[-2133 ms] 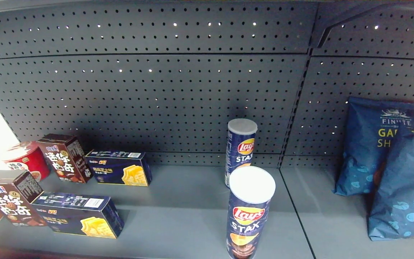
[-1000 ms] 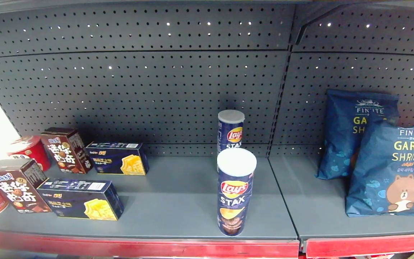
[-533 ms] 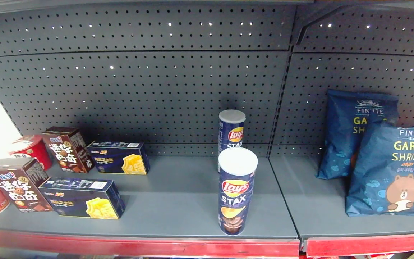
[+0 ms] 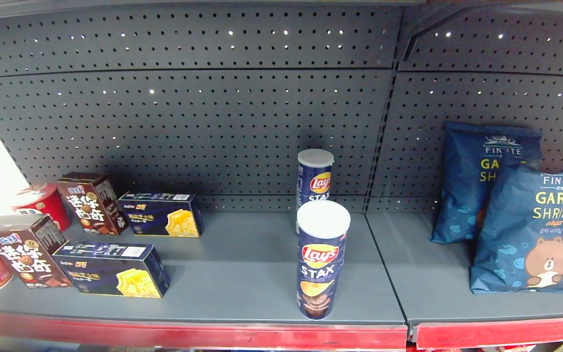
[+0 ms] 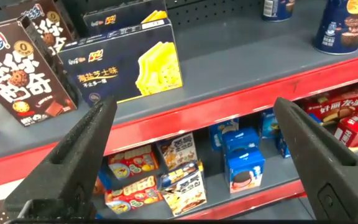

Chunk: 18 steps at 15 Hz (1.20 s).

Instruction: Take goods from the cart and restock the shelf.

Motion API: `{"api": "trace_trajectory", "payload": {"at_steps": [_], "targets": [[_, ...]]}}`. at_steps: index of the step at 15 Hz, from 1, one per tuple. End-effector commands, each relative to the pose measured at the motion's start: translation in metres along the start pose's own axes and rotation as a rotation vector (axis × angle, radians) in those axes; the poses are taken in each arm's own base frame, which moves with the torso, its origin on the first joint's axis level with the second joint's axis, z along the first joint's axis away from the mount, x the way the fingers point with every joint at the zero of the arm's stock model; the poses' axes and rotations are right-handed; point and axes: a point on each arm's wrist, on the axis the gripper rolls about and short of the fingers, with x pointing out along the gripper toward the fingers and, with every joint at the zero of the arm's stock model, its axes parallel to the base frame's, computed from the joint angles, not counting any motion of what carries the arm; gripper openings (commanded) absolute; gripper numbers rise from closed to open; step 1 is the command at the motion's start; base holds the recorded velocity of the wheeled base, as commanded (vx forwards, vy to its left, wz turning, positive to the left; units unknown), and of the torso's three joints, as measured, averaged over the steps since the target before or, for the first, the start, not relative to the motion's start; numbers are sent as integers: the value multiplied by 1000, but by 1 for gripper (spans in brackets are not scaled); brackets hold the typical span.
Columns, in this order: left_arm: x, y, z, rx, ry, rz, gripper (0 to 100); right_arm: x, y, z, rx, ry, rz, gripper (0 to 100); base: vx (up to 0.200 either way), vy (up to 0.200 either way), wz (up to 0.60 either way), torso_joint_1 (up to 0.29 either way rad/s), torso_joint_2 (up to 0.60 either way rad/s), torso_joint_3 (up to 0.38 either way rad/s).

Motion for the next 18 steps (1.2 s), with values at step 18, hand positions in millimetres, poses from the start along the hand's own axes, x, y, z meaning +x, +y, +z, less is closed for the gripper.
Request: {"api": "trace_trajectory", "payload": {"at_steps": [18], "targets": [[0,1,0,-53,5,22,100,0,0,0,-6,-1,20,100,0,-56,0,1,0,0]]}}
